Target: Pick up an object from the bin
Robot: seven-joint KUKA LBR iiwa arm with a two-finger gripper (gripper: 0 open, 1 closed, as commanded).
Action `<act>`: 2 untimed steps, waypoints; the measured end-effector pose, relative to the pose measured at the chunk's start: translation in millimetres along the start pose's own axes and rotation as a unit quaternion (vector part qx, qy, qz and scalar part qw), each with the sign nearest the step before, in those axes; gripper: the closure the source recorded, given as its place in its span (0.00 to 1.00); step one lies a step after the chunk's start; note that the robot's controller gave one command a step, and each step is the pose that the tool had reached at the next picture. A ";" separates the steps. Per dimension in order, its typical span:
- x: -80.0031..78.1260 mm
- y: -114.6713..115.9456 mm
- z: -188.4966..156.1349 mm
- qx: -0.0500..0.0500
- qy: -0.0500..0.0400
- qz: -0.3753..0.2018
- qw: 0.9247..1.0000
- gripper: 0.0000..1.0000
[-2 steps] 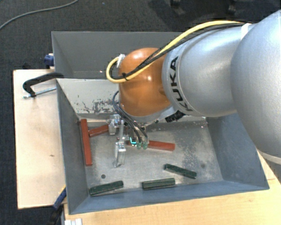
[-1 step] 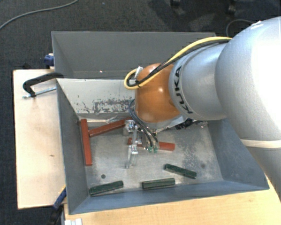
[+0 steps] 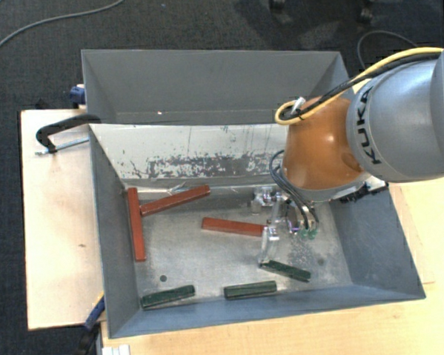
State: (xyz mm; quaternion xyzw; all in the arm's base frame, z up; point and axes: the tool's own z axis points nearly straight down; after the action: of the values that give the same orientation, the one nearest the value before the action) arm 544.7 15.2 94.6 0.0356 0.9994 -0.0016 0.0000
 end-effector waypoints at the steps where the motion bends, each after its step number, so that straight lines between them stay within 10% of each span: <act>1: 0.3 6.1 0.9 -0.002 0.000 -0.004 1.000 1.00; 2: 0.3 6.1 0.9 -0.002 0.000 -0.004 1.000 0.00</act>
Offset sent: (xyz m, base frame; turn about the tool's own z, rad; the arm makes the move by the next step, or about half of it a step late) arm 0.0000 0.0000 0.0000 0.0000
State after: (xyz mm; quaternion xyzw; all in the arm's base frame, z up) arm 544.8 21.4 93.6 0.0320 0.9995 0.0008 0.0000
